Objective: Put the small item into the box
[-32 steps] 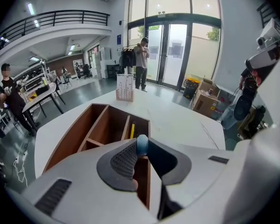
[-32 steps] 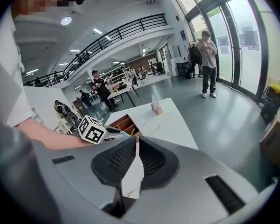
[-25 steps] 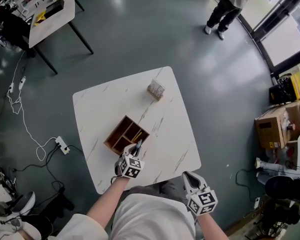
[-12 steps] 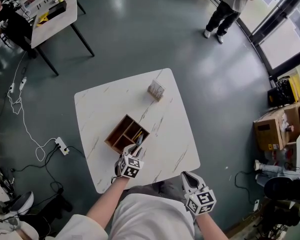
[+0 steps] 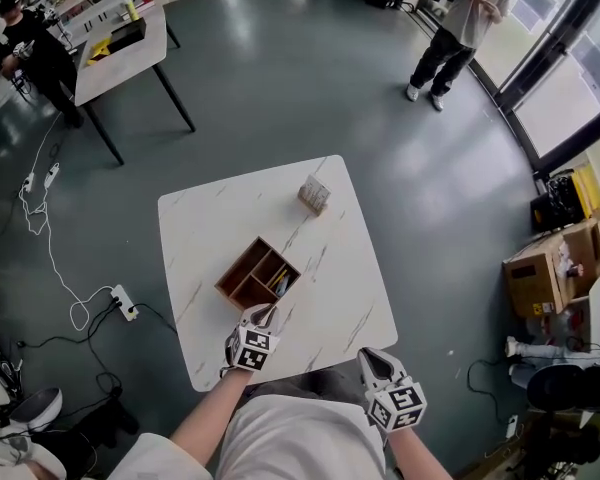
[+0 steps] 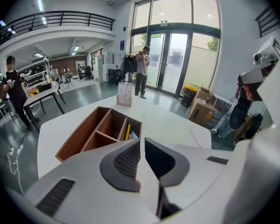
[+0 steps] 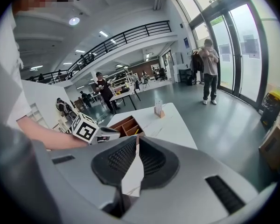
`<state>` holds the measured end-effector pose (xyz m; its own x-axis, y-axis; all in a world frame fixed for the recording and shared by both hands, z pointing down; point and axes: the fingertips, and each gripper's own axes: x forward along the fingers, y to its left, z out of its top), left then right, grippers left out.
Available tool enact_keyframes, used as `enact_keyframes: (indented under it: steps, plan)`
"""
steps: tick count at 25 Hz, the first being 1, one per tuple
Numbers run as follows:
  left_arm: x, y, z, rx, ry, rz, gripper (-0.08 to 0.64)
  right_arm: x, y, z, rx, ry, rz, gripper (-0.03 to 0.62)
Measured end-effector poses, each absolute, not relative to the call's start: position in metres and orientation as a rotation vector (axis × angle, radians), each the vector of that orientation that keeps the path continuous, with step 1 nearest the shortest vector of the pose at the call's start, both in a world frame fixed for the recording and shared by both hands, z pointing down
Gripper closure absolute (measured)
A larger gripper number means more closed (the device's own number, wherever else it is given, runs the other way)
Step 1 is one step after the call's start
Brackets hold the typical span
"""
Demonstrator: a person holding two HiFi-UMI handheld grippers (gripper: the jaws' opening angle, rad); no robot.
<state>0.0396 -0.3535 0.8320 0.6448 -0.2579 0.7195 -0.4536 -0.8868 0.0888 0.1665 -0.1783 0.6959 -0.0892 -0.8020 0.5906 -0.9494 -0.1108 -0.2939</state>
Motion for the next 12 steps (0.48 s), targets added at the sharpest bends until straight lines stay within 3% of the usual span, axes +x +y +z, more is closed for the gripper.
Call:
enact_keyframes:
  steps: [12]
  plan:
    - [0.002,-0.330,0.783,2.591,-0.837,0.926,0.546,0.172,-0.167,0.676,1.878,-2.068,0.882,0.554]
